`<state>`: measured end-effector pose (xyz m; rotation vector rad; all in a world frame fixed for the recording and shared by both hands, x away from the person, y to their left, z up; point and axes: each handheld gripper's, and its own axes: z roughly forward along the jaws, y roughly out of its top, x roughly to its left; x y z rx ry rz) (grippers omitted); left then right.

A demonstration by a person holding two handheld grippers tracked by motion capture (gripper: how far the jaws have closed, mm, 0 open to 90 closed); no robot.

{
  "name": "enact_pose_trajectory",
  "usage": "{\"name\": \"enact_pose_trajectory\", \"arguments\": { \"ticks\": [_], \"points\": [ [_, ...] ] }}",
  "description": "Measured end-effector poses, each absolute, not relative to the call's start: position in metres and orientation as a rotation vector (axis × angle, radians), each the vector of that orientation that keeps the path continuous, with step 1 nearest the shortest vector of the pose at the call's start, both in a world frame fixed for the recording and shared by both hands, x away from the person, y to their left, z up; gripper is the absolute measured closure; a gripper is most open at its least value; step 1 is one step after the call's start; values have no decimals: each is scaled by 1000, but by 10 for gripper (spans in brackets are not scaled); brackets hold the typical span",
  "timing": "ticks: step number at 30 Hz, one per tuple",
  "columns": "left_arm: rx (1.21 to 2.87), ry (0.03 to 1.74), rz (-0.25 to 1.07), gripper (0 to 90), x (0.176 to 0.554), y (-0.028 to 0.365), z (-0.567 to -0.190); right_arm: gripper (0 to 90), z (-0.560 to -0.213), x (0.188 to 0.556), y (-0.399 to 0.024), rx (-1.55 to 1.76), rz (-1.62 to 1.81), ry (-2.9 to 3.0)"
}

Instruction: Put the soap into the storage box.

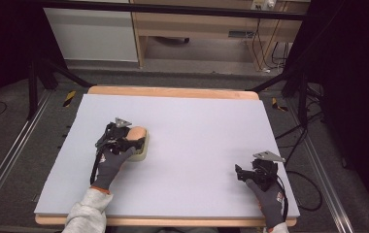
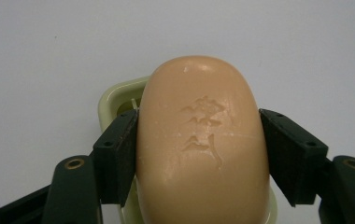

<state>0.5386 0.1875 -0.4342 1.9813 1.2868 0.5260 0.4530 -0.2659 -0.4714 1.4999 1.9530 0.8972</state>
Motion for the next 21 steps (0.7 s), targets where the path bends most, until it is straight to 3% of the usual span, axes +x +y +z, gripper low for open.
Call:
{"name": "enact_pose_trajectory", "arguments": {
  "ticks": [21],
  "points": [
    [2021, 1313, 534, 319, 544, 186, -448, 79, -471, 453, -266, 1499, 897, 1954]
  ]
}}
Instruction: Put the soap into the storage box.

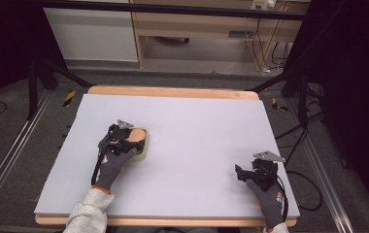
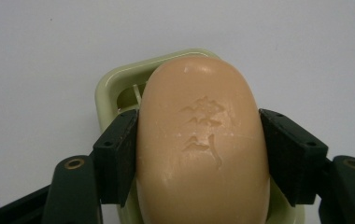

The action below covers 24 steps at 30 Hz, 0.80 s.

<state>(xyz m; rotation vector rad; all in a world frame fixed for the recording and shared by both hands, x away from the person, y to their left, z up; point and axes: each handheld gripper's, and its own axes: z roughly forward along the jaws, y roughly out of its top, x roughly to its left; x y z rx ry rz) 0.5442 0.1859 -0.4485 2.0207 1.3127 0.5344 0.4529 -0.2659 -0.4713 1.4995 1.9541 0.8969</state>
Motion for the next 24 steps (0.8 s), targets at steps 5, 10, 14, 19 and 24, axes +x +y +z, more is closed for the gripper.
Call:
{"name": "enact_pose_trajectory", "arguments": {
  "ticks": [5, 10, 14, 19, 24],
  "points": [
    [2034, 1317, 540, 319, 545, 186, -450, 79, -471, 453, -266, 1498, 895, 1956],
    [2039, 1316, 539, 319, 545, 184, -451, 79, -471, 453, -266, 1495, 894, 1956],
    [2044, 1320, 543, 319, 545, 185, -453, 79, -471, 453, -266, 1497, 895, 1957],
    [2040, 1324, 546, 319, 545, 184, -453, 79, -471, 453, -266, 1500, 898, 1952],
    [2038, 1326, 543, 318, 545, 185, -453, 79, -471, 453, -266, 1495, 894, 1958]
  ]
}}
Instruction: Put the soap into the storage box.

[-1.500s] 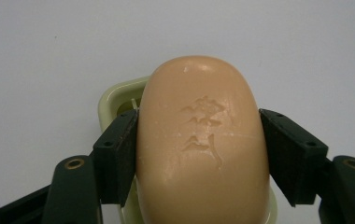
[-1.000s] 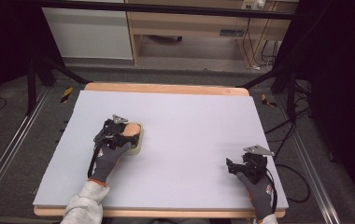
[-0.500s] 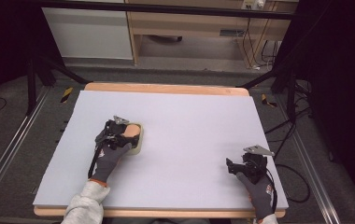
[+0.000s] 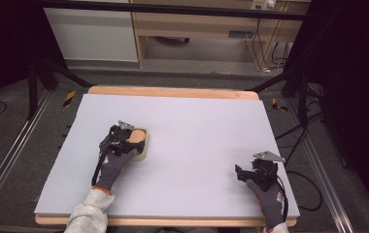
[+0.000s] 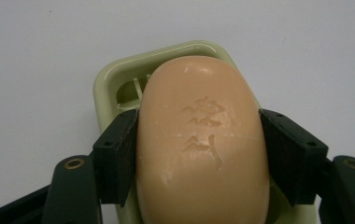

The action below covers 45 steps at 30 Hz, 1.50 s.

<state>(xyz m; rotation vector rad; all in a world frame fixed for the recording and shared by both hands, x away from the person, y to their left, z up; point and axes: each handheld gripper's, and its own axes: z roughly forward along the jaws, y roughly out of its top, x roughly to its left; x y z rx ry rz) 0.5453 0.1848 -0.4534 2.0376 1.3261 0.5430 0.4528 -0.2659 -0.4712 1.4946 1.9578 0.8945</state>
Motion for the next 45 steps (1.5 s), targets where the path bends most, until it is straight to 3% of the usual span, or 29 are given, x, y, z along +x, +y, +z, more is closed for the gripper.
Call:
{"name": "enact_pose_trajectory", "arguments": {
  "ticks": [26, 45],
  "points": [
    [1981, 1295, 523, 283, 540, 190, -440, 78, -471, 452, -266, 1499, 898, 1950],
    [1949, 1206, 551, 278, 500, 208, -423, 75, -470, 450, -276, 1527, 897, 1920]
  ]
}}
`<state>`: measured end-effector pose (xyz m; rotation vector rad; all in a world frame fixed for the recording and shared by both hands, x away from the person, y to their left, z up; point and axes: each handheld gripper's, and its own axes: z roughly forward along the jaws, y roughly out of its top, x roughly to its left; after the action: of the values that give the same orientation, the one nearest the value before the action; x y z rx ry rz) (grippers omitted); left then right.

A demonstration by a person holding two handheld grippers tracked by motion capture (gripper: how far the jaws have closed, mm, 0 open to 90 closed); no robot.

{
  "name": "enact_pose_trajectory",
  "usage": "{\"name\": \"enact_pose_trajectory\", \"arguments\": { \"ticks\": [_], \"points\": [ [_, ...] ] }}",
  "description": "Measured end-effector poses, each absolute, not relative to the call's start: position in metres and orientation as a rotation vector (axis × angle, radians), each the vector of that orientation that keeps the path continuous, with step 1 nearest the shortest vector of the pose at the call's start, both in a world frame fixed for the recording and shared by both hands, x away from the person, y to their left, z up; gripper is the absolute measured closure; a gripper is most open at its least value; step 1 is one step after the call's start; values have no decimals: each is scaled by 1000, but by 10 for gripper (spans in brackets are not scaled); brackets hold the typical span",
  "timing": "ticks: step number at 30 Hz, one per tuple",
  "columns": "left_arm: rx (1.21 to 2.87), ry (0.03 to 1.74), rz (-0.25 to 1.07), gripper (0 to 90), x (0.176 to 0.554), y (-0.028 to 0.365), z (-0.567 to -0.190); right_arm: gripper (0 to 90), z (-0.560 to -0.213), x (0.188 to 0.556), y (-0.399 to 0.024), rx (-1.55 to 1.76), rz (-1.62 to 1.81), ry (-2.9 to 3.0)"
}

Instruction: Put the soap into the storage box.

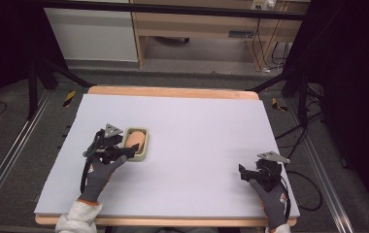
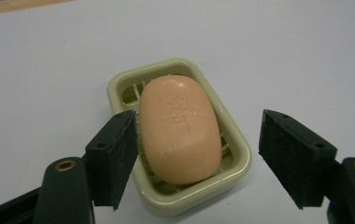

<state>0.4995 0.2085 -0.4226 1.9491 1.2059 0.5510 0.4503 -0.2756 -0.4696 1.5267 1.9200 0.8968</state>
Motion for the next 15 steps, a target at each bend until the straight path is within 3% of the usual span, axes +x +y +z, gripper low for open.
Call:
{"name": "enact_pose_trajectory", "arguments": {
  "ticks": [15],
  "points": [
    [1943, 1226, 591, 243, 463, 244, -442, 70, -472, 449, -286, 1552, 856, 1901]
  ]
}}
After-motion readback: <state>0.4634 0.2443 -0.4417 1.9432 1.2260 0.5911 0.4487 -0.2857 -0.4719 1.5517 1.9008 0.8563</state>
